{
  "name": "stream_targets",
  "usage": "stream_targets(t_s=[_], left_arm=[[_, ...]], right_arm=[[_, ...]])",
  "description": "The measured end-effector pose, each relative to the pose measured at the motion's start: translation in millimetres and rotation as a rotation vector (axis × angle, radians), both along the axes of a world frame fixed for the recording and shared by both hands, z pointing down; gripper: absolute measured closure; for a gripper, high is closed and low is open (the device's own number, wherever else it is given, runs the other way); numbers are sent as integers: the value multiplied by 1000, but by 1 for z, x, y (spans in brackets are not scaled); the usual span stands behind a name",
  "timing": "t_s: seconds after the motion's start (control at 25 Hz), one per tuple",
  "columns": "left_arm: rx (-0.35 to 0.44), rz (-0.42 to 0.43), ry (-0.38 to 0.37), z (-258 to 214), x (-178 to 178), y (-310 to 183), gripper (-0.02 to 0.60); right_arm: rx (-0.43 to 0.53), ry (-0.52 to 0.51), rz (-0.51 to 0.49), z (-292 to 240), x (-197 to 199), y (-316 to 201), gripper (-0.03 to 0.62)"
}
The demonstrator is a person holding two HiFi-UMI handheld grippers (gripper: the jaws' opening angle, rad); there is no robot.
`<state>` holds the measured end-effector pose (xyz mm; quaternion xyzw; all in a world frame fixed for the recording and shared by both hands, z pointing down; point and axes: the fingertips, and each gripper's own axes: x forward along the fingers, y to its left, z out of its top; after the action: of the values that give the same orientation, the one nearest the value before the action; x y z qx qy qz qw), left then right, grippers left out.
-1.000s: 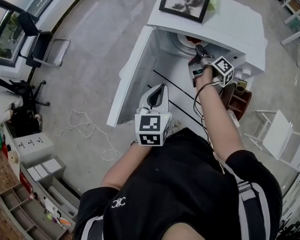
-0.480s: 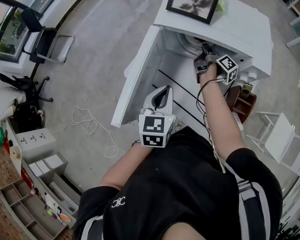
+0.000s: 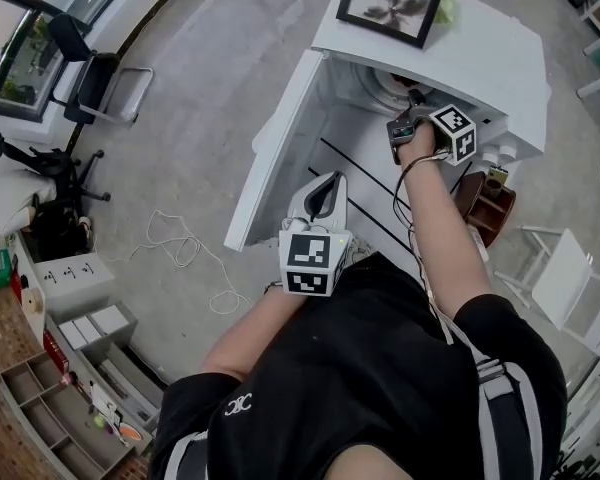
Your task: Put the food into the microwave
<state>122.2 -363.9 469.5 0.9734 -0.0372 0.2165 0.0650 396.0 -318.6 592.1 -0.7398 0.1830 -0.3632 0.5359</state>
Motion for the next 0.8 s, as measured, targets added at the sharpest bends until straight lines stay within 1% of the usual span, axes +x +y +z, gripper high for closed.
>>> stream_targets(t_s=[0.12, 0.28, 0.4, 0.48, 0.68, 0.76, 0.8], left_arm=[[11, 2, 5, 0, 1, 1, 573], [21, -10, 9, -3, 0, -3, 574], [24, -30, 13, -7, -2, -6, 573], [26, -26, 10, -5, -3, -6, 572], [29, -11, -1, -1, -5, -2, 572], [25, -20, 7, -4, -4, -3, 572], [24, -23, 10, -5, -4, -4, 573]], right_arm=[[-101, 28, 1, 2, 1, 4, 576], [-267, 94, -23, 0, 4, 7, 565], [-434, 151, -55, -2, 4, 9, 541], [-549, 185, -67, -2, 5, 11, 528], [-814, 206, -81, -1, 11, 16, 512], [-884, 239, -92, -4, 13, 17, 511], [-897, 256, -94, -5, 13, 17, 510]])
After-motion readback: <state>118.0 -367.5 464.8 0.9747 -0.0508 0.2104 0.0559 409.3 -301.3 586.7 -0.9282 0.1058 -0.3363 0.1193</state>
